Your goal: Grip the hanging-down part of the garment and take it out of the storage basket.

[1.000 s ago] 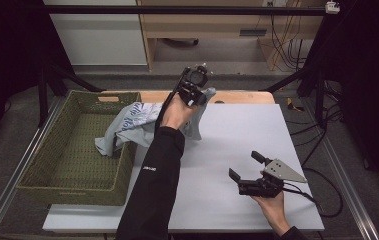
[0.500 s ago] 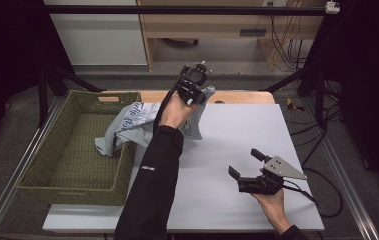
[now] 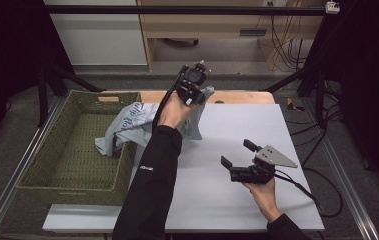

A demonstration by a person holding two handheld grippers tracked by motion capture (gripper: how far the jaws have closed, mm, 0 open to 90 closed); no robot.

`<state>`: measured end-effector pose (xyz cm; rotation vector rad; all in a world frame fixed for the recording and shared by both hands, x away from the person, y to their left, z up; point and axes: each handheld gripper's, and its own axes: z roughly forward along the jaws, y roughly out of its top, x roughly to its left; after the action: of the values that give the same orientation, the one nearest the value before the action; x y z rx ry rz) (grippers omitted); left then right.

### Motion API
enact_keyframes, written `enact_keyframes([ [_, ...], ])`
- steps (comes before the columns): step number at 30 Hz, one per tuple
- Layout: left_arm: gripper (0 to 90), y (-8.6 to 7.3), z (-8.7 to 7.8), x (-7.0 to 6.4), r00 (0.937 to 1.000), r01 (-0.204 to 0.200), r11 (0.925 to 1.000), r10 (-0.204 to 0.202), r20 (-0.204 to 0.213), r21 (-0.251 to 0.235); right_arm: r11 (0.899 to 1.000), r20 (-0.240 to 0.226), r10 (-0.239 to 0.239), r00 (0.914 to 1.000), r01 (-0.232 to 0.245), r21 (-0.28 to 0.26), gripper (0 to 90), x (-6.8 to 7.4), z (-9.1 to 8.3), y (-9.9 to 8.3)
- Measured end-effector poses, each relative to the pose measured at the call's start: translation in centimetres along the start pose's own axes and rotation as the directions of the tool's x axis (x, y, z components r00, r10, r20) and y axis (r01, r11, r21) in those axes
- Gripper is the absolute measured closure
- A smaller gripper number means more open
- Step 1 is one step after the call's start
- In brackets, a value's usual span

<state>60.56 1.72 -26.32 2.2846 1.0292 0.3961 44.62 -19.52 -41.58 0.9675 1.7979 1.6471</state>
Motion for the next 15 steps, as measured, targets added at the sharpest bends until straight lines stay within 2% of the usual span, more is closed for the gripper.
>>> enact_keyframes([
  [1,83.9,0.0,0.0,0.0,1.0,-0.001,1.0,0.001,0.001,0.001,1.0,-0.002,-0.024,0.9997,0.024,-0.013,0.2,-0.1,0.5,0.1],
  [3,83.9,0.0,-0.1,0.0,1.0,0.0,1.0,0.0,0.001,0.001,1.0,0.0,-0.011,0.9999,0.011,-0.005,0.2,0.1,1.1,0.5],
  [4,83.9,0.0,-0.2,0.0,1.0,-0.001,1.0,0.001,0.0,0.0,1.0,0.0,-0.022,0.9997,0.022,0.0,0.2,0.1,1.4,0.6],
  [5,83.9,0.0,-0.3,0.0,1.0,-0.002,1.0,0.002,0.0,-0.002,1.0,-0.006,-0.003,1.0,0.003,-0.002,0.2,0.3,1.8,0.8],
  [7,83.9,0.0,-0.5,0.0,1.0,-0.004,1.0,0.004,0.002,-0.003,0.998,-0.01,-0.059,0.9982,0.059,0.008,0.2,0.1,2.4,1.0],
  [11,83.9,-0.1,-0.8,0.2,1.0,-0.003,1.0,0.003,0.003,-0.008,0.999,-0.02,-0.045,0.9988,0.045,0.008,0.2,0.6,3.8,1.4],
  [15,83.9,-0.1,-1.1,0.3,1.0,0.001,0.9999,-0.001,0.006,-0.012,0.998,-0.023,-0.057,0.9981,0.058,0.024,0.2,0.9,5.1,1.7],
])
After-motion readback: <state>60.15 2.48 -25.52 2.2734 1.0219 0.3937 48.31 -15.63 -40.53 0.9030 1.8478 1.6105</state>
